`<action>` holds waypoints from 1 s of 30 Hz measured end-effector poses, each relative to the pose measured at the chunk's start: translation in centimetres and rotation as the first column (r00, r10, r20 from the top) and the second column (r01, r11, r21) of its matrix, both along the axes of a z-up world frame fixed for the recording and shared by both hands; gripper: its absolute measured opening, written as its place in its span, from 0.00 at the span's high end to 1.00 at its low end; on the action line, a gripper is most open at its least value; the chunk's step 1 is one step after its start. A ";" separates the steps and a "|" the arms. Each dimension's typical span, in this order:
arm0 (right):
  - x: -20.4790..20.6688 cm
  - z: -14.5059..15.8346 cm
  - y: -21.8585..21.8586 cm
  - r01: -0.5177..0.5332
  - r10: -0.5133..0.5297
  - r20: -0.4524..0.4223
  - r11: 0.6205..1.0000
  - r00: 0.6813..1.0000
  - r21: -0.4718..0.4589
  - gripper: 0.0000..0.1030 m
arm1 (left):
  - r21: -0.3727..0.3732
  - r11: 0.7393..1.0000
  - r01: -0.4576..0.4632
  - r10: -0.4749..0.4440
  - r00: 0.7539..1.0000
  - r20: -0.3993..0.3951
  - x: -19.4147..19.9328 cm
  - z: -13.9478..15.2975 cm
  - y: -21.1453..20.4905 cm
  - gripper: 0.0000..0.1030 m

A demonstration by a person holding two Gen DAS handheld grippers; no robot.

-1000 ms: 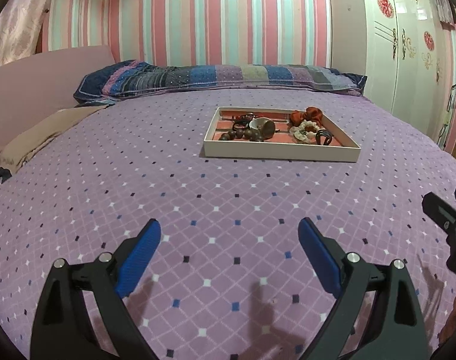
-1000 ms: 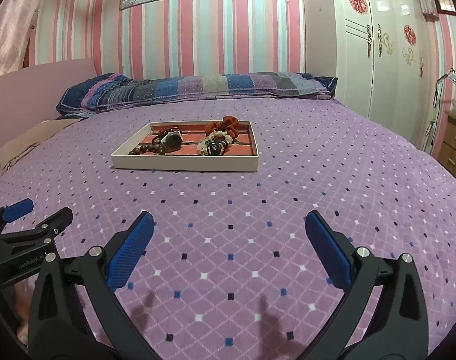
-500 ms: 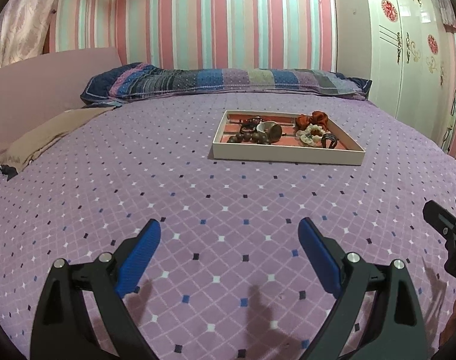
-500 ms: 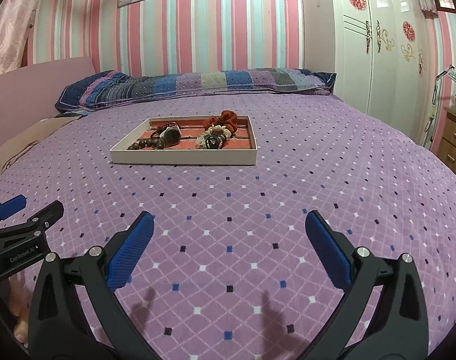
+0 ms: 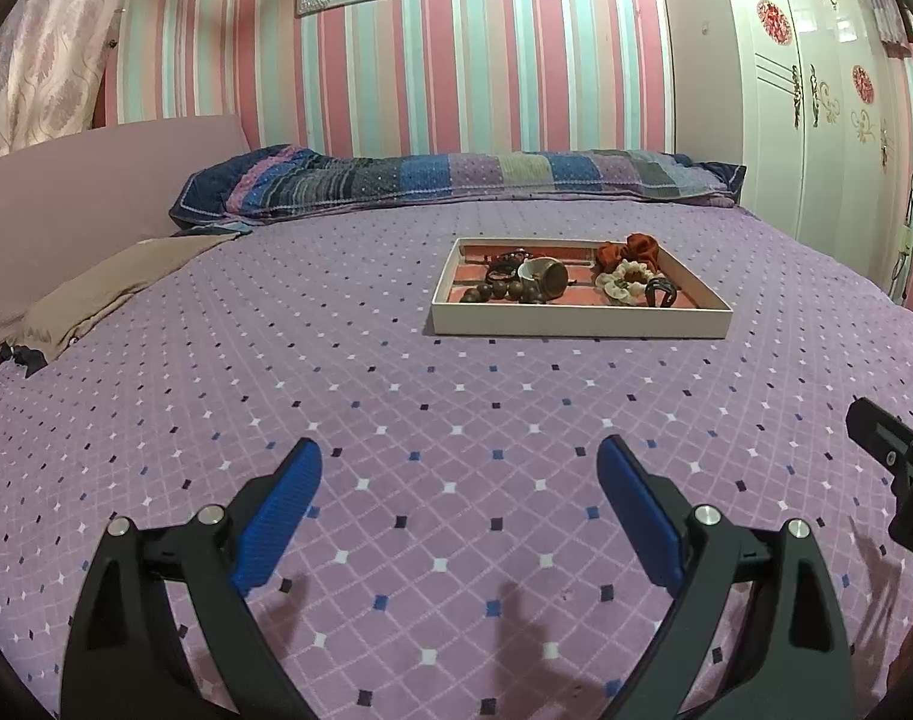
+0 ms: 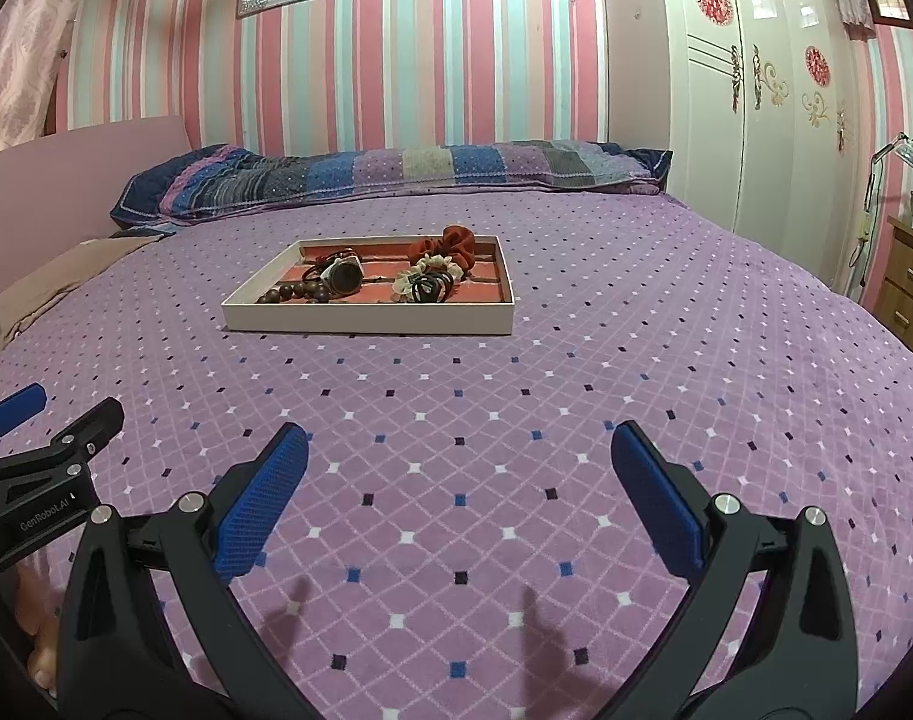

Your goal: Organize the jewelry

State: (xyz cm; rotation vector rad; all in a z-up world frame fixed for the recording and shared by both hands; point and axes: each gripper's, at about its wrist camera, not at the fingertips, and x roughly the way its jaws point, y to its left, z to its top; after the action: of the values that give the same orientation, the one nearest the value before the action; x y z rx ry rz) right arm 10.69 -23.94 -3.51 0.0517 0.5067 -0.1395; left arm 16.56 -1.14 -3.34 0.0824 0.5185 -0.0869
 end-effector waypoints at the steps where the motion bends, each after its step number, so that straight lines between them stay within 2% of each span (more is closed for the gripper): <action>1: 0.0 0.0 0.0 -0.001 0.001 0.000 1.000 1.000 0.000 0.04 | 0.002 1.000 -0.001 0.001 1.000 0.002 0.0 0.0 0.0 0.12; 30: -0.4 0.5 0.0 0.001 -0.001 0.010 1.000 1.000 0.002 0.04 | 0.013 1.000 -0.004 0.004 1.000 0.017 -0.2 0.4 0.0 0.12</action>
State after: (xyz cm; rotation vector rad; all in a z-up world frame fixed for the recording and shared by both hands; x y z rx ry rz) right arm 10.28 -23.94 -3.00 0.0543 0.4967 -0.1396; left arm 16.31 -1.18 -2.98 0.0948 0.5021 -0.0789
